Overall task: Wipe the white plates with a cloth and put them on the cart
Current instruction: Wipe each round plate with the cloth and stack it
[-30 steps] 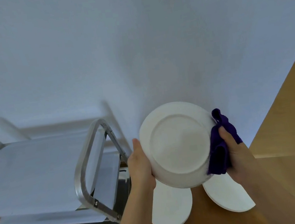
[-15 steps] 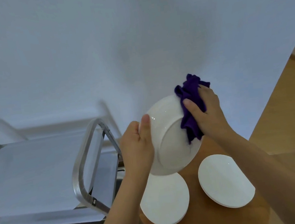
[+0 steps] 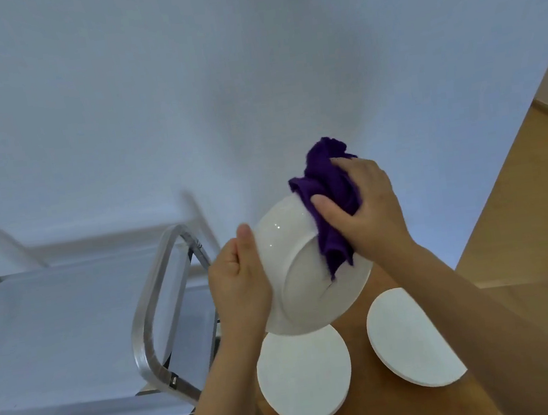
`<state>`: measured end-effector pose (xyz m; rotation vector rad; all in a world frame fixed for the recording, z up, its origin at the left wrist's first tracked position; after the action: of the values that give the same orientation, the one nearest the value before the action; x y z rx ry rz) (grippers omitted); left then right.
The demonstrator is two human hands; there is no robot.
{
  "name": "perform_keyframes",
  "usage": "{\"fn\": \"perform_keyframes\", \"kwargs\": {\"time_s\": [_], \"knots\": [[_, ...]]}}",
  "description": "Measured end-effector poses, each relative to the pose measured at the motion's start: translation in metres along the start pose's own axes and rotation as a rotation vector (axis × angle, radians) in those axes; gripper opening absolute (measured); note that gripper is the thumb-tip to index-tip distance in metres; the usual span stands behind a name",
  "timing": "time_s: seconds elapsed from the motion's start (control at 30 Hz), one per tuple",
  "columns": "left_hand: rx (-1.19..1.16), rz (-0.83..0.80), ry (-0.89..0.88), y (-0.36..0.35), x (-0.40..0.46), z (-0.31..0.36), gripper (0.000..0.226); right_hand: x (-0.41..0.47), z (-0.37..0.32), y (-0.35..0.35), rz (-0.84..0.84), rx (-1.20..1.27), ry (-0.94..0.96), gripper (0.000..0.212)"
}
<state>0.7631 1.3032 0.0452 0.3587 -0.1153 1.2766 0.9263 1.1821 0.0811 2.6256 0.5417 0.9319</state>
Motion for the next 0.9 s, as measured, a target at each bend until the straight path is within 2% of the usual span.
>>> {"fn": "perform_keyframes", "kwargs": {"time_s": [0.1, 0.17, 0.23, 0.3, 0.4, 0.47, 0.5, 0.57, 0.63, 0.67, 0.73, 0.83, 0.9], "knots": [[-0.072, 0.059, 0.091, 0.012, 0.006, -0.002, 0.049, 0.002, 0.022, 0.005, -0.087, 0.226, -0.155, 0.071], [-0.142, 0.109, 0.180, 0.019, 0.009, -0.003, 0.048, -0.002, 0.036, 0.007, -0.095, 0.363, -0.243, 0.065], [-0.243, 0.172, 0.321, 0.019, 0.010, -0.010, 0.046, -0.015, 0.048, 0.003, -0.057, 0.535, -0.342, 0.066], [-0.381, 0.214, 0.430, 0.011, 0.010, -0.014, 0.037, -0.034, 0.059, -0.010, 0.031, 0.702, -0.454, 0.076], [-0.444, 0.197, 0.445, -0.006, 0.002, -0.004, 0.046, -0.050, 0.067, -0.030, 0.135, 0.893, -0.621, 0.082], [-0.435, 0.105, 0.425, -0.010, 0.001, -0.003, 0.043, -0.046, 0.073, -0.027, 0.132, 1.020, -0.709, 0.074], [-0.452, -0.036, 0.429, -0.015, 0.004, -0.006, 0.042, -0.042, 0.075, -0.022, 0.092, 1.053, -0.736, 0.071], [-0.578, -0.492, 0.471, -0.027, 0.007, 0.003, 0.047, -0.035, 0.080, -0.008, -0.044, 1.011, -0.772, 0.072], [-0.626, -0.795, 0.604, -0.031, 0.002, 0.003, 0.066, -0.030, 0.085, 0.000, -0.225, 0.878, -0.784, 0.068], [-0.641, -0.845, 0.666, -0.033, 0.001, -0.002, 0.071, -0.028, 0.085, 0.002, -0.296, 0.821, -0.764, 0.065], [-0.709, -0.804, 0.727, -0.036, 0.001, -0.007, 0.066, -0.021, 0.083, 0.004, -0.309, 0.755, -0.710, 0.061], [-0.828, -0.722, 0.720, -0.044, 0.002, -0.002, 0.050, -0.019, 0.080, 0.004, -0.156, 0.742, -0.678, 0.056], [-0.848, -0.670, 0.706, -0.048, 0.001, 0.004, 0.047, -0.026, 0.082, 0.001, -0.084, 0.736, -0.673, 0.054]]}}
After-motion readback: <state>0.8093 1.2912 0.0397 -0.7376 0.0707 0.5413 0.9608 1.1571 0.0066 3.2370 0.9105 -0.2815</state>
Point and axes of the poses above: each hand's wrist, its own x-axis towards the middle knuckle, its own y-axis out of the back of the hand, z = x × y, the point moved 7 cm from there along x, towards the middle knuckle, and after that the axes turned 3 degrees about z, right-handed, at the moved point
